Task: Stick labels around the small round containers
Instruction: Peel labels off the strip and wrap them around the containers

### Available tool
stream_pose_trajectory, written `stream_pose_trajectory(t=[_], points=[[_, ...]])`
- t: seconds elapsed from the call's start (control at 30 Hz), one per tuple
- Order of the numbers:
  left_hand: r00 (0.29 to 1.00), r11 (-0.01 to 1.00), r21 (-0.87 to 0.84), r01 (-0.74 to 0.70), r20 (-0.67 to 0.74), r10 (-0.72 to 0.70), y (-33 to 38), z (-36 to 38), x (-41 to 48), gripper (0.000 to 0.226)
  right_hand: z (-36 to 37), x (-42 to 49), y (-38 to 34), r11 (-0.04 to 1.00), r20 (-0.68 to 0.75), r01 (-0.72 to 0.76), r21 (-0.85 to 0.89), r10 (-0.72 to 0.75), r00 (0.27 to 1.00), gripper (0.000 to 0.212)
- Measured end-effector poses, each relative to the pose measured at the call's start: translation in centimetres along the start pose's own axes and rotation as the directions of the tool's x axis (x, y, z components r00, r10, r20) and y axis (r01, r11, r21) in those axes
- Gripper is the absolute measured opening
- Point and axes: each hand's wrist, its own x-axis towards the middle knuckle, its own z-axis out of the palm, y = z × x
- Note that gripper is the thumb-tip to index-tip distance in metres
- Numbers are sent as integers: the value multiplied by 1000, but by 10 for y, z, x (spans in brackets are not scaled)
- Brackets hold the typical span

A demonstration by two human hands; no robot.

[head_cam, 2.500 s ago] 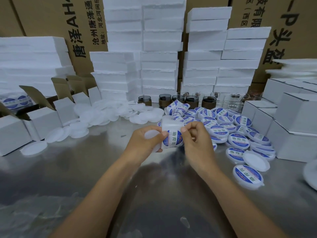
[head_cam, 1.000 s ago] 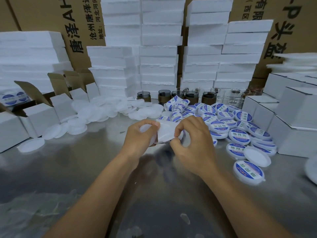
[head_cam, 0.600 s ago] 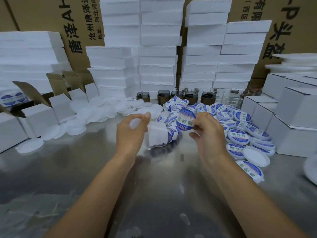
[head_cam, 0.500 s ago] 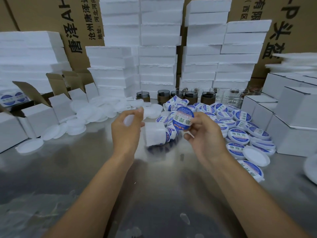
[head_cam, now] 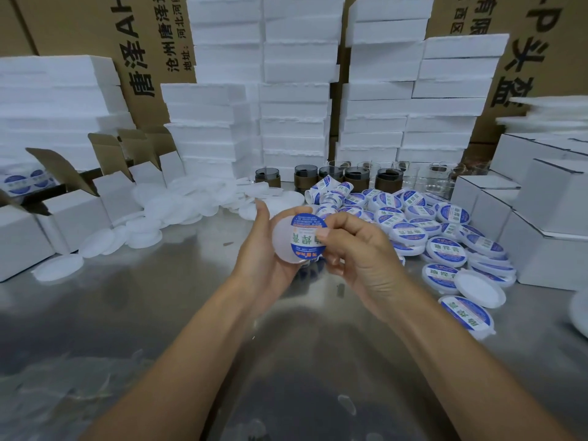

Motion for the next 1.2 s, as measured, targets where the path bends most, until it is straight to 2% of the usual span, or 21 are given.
stream_pose_trajectory(t=[0.07,0.2,0.67,1.0,1.07,1.2], points=[[1000,1000,12,18,4,-18,-2,0,0,69,1,-1,1,999,9,21,-36,-21,1000,23],[999,999,4,35,32,-35,-5,0,2,69,3,-2,1,997,30,54,-62,-52,998,19],[999,999,40,33,15,-33,-9,-1,3,68,2,-1,6,991,-120,47,-126,-63,991,17],[998,997,50,56,24,-58,-8,1,2,65,0,1,9,985,-156,52,-163,-77,985,19],[998,996,59,59,29,-61,-7,1,0,59,0,2,10,985,-158,49,-165,-76,985,19],[996,997,55,45,74,-49,-6,4,-4,30,-1,2,11,984,-156,48,-169,-75,985,18]])
